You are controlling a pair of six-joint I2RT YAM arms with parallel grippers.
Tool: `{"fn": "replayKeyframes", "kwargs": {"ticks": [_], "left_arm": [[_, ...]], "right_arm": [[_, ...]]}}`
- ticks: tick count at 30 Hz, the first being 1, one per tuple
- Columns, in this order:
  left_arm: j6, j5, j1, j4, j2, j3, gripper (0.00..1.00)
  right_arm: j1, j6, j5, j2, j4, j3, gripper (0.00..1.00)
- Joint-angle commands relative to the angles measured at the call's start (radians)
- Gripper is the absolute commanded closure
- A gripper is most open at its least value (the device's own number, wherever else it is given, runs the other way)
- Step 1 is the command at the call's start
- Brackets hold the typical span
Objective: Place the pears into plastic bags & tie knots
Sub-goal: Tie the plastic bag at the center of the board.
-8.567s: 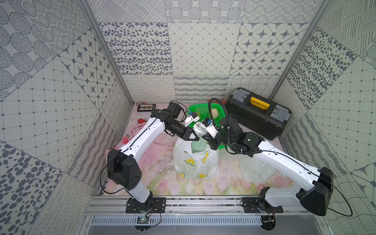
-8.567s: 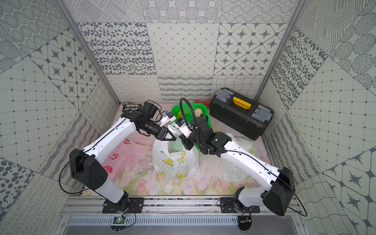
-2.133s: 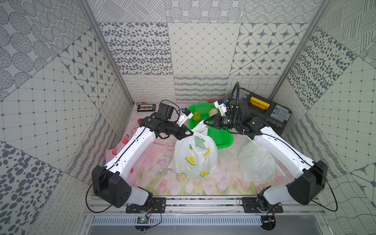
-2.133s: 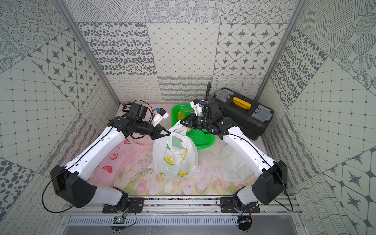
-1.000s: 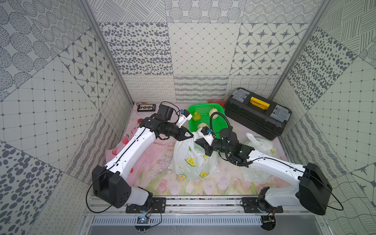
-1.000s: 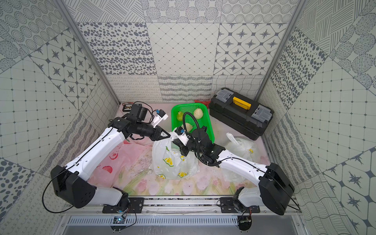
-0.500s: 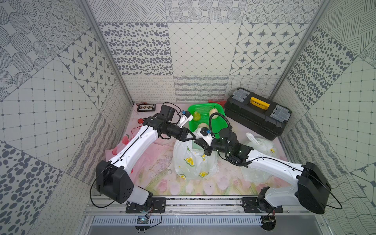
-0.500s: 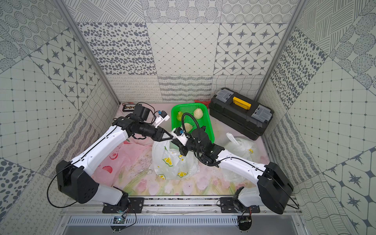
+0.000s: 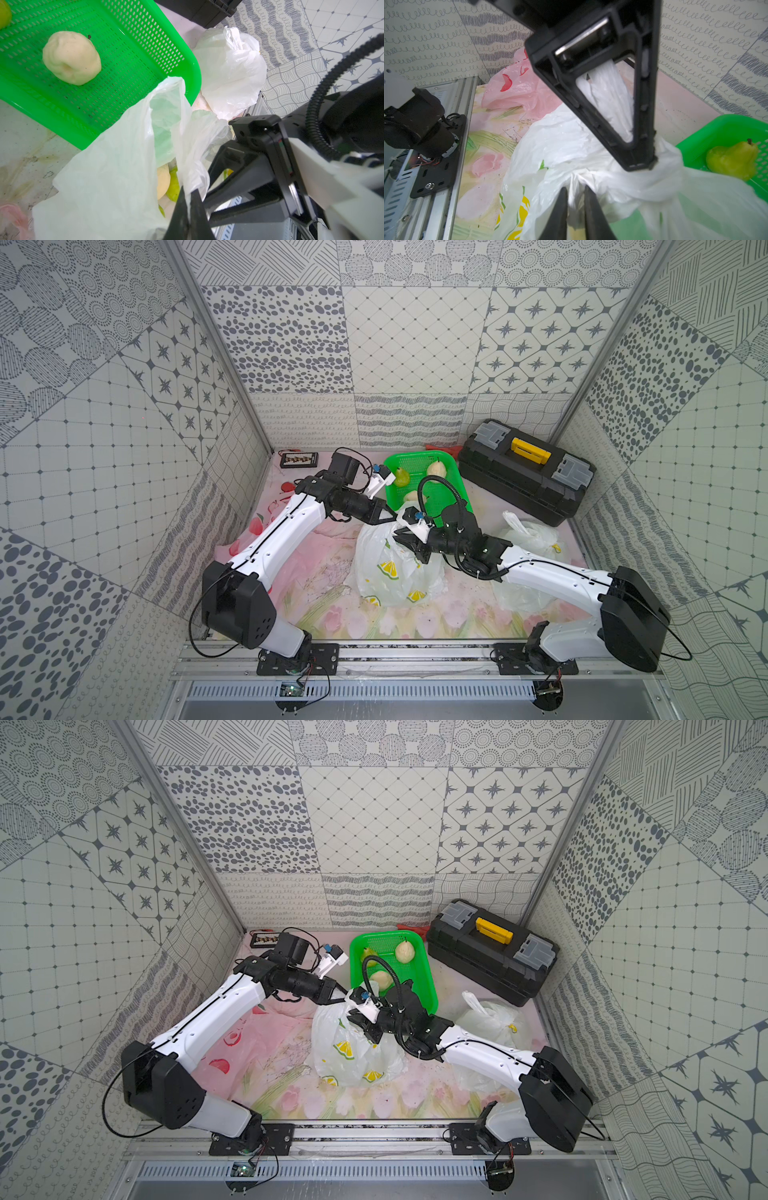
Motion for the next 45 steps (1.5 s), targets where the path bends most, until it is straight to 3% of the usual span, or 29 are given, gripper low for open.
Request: {"fn": "replayKeyframes", "kwargs": {"ticks": [1, 9, 13, 17, 23, 29, 34, 36, 38, 40, 42, 45], "left_arm": [[0.02, -0.051, -0.002, 0.058, -0.045, -0.02, 1.0], [0.094, -0.137, -0.036, 0.15, -0.153, -0.107, 1.0], [0.125, -0.139, -0.058, 0.136, -0.158, -0.099, 1.0], [0.125, -0.148, -0.076, 0.134, -0.163, -0.093, 1.0], [0.129, -0.156, -0.091, 0.133, -0.183, -0.092, 1.0], [0.126, -0.153, -0.1, 0.137, -0.195, -0.084, 1.0], [0.113, -0.157, -0.106, 0.139, -0.204, -0.084, 1.0], [0.11, -0.159, -0.105, 0.139, -0.209, -0.086, 1.0], [0.097, -0.157, -0.104, 0.141, -0.218, -0.084, 1.0], [0.081, -0.165, -0.104, 0.134, -0.232, -0.084, 1.0], [0.058, -0.17, -0.103, 0.13, -0.253, -0.099, 0.86], [0.031, -0.139, -0.096, 0.167, -0.297, -0.172, 0.65]], "right_arm": [[-0.012, -0.011, -0.03, -0.065, -0.073, 0.032, 0.64], [-0.137, -0.024, -0.112, -0.218, -0.371, 0.16, 0.46], [-0.137, -0.09, -0.096, -0.156, -0.47, 0.251, 0.37], [-0.135, -0.063, -0.163, -0.063, -0.471, 0.317, 0.31], [-0.134, -0.044, -0.245, 0.055, -0.477, 0.372, 0.29], [-0.135, -0.003, -0.274, 0.118, -0.466, 0.404, 0.4], [-0.135, 0.088, -0.267, 0.147, -0.421, 0.401, 0.44], [-0.135, 0.11, -0.257, 0.153, -0.411, 0.397, 0.55], [-0.135, 0.128, -0.219, 0.153, -0.382, 0.382, 0.76], [-0.135, 0.136, -0.159, 0.134, -0.329, 0.352, 0.89], [-0.123, 0.119, -0.058, 0.09, -0.216, 0.293, 1.0], [-0.091, 0.045, 0.006, 0.023, -0.013, 0.199, 1.0]]}}
